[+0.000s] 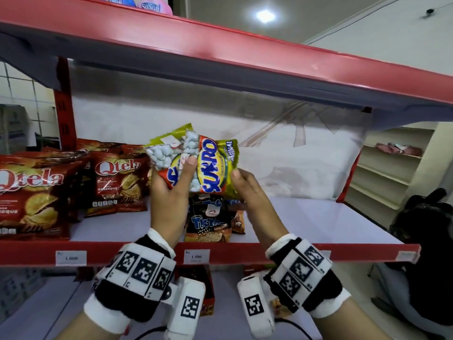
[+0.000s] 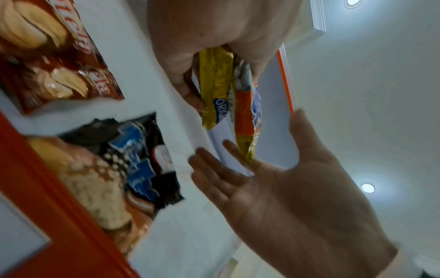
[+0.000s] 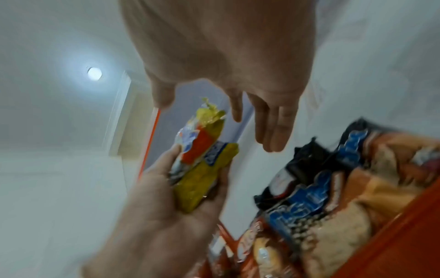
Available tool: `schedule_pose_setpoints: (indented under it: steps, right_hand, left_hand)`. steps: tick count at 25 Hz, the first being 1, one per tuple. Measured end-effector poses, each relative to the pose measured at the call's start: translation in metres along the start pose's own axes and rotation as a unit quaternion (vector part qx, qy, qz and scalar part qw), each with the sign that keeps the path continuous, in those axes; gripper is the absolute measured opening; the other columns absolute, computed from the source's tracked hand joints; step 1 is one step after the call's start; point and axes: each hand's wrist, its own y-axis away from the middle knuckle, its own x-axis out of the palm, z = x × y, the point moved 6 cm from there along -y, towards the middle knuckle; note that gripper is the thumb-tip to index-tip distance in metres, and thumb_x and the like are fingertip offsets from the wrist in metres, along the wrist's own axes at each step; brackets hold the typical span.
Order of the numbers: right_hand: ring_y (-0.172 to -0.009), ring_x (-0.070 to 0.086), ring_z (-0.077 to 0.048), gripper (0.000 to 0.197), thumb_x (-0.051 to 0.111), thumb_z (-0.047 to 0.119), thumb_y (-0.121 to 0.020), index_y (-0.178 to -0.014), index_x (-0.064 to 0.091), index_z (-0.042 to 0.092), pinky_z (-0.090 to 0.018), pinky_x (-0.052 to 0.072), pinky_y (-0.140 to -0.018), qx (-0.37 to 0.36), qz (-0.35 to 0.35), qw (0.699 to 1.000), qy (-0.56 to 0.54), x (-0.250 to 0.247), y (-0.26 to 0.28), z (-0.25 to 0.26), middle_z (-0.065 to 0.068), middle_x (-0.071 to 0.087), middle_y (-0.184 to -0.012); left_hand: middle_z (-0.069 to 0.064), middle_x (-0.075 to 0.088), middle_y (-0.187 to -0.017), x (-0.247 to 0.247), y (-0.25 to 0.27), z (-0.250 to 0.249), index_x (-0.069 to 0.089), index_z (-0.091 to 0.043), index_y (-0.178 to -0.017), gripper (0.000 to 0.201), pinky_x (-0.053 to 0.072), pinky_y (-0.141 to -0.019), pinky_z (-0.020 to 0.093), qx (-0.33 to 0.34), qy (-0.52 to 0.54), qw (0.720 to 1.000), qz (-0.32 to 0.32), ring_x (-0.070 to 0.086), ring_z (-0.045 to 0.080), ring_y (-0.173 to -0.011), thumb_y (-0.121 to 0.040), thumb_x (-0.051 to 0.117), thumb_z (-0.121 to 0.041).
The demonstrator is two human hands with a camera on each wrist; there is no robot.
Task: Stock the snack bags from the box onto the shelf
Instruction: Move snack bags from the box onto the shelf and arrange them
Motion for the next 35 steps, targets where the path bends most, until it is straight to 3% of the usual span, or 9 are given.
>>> schedule_pose_setpoints:
  steps: [4, 8, 13, 16, 19, 23, 28, 32, 35]
  right_hand:
    - [-0.088, 0.067, -0.029, 0.041, 0.071, 0.020, -0.081, -0.119, 0.057, 0.015, -0.032, 0.057, -0.069, 0.020, -0.016, 0.992, -0.124, -0.015, 0.000, 0.003, -0.004, 0.071, -0.102]
    - [-0.079, 0.069, -0.019, 0.037, 0.072, 0.017, -0.077, -0.113, 0.062, 0.015, -0.031, 0.057, -0.066, 0.001, -0.032, 0.996, -0.077, -0.067, 0.000, 0.015, -0.001, 0.073, -0.094]
    - [-0.071, 0.066, -0.013, 0.031, 0.074, 0.013, -0.069, -0.099, 0.066, 0.013, -0.028, 0.056, -0.066, 0.027, 0.025, 0.999, 0.018, -0.119, -0.005, 0.020, 0.001, 0.072, -0.086]
    - [-0.072, 0.065, -0.015, 0.021, 0.072, 0.003, -0.074, -0.094, 0.068, 0.010, -0.028, 0.055, -0.071, 0.050, 0.032, 0.996, 0.059, -0.143, -0.014, 0.020, -0.002, 0.073, -0.085]
    - [-0.080, 0.067, -0.023, 0.028, 0.070, 0.001, -0.077, -0.104, 0.064, 0.004, -0.038, 0.057, -0.079, 0.052, 0.036, 0.995, 0.081, -0.162, -0.027, 0.022, -0.010, 0.072, -0.094]
    - [-0.083, 0.066, -0.024, 0.042, 0.070, 0.000, -0.077, -0.117, 0.055, 0.000, -0.036, 0.059, -0.077, 0.040, -0.004, 0.995, 0.096, -0.190, -0.042, 0.027, -0.015, 0.069, -0.100]
    - [-0.074, 0.056, -0.018, 0.041, 0.071, 0.001, -0.072, -0.103, 0.059, 0.026, -0.026, 0.037, -0.059, -0.006, -0.043, 0.992, 0.117, -0.225, -0.057, 0.039, 0.001, 0.069, -0.083]
    - [-0.070, 0.063, -0.020, 0.044, 0.074, -0.005, -0.065, -0.100, 0.062, 0.019, -0.027, 0.048, -0.058, 0.025, -0.042, 0.997, 0.061, -0.231, -0.056, 0.026, -0.001, 0.071, -0.081]
    - [-0.077, 0.070, -0.020, 0.056, 0.076, -0.006, -0.065, -0.103, 0.060, 0.031, -0.036, 0.057, -0.066, 0.049, -0.002, 0.999, 0.024, -0.229, -0.052, 0.017, 0.000, 0.071, -0.088]
  left_hand:
    - [0.001, 0.065, -0.124, 0.043, 0.015, 0.006, 0.044, -0.013, -0.137, 0.065, 0.053, -0.092, 0.033, -0.014, 0.025, 0.999, 0.044, 0.064, 0.014, -0.110, -0.082, 0.058, -0.045]
    - [-0.002, 0.059, -0.132, 0.068, 0.020, 0.024, 0.049, -0.021, -0.134, 0.072, 0.040, -0.107, 0.043, -0.065, 0.007, 0.996, 0.062, 0.056, 0.014, -0.122, -0.081, 0.037, -0.068]
    - [-0.007, 0.073, -0.103, 0.108, 0.032, 0.047, 0.059, -0.023, -0.121, 0.058, 0.055, -0.077, 0.020, -0.089, -0.004, 0.989, 0.115, 0.069, 0.007, -0.095, -0.084, 0.035, -0.060]
    - [-0.006, 0.074, -0.097, 0.127, 0.034, 0.055, 0.059, -0.030, -0.109, 0.050, 0.056, -0.067, 0.026, -0.095, -0.052, 0.984, 0.142, 0.071, 0.009, -0.086, -0.082, 0.034, -0.063]
    - [-0.002, 0.070, -0.103, 0.137, 0.033, 0.062, 0.049, -0.019, -0.121, 0.048, 0.055, -0.053, 0.026, -0.084, -0.071, 0.986, 0.126, 0.070, 0.012, -0.081, -0.083, 0.051, -0.050]
    - [0.002, 0.065, -0.096, 0.140, 0.028, 0.080, 0.043, -0.014, -0.115, 0.033, 0.053, -0.054, 0.021, -0.091, -0.068, 0.988, 0.109, 0.064, 0.011, -0.074, -0.088, 0.062, -0.014]
    - [-0.002, 0.066, -0.091, 0.143, 0.026, 0.094, 0.048, -0.017, -0.111, 0.023, 0.056, -0.056, 0.022, -0.102, -0.089, 0.983, 0.122, 0.065, 0.009, -0.072, -0.091, 0.058, -0.010]
    - [-0.008, 0.067, -0.087, 0.152, 0.028, 0.101, 0.055, -0.021, -0.115, 0.027, 0.047, -0.050, 0.013, -0.100, -0.123, 0.977, 0.140, 0.062, -0.006, -0.063, -0.090, 0.061, -0.010]
    - [0.003, 0.067, -0.089, 0.159, 0.033, 0.105, 0.056, -0.021, -0.110, 0.024, 0.054, -0.054, 0.020, -0.131, -0.099, 0.978, 0.127, 0.065, 0.001, -0.063, -0.089, 0.062, -0.009]
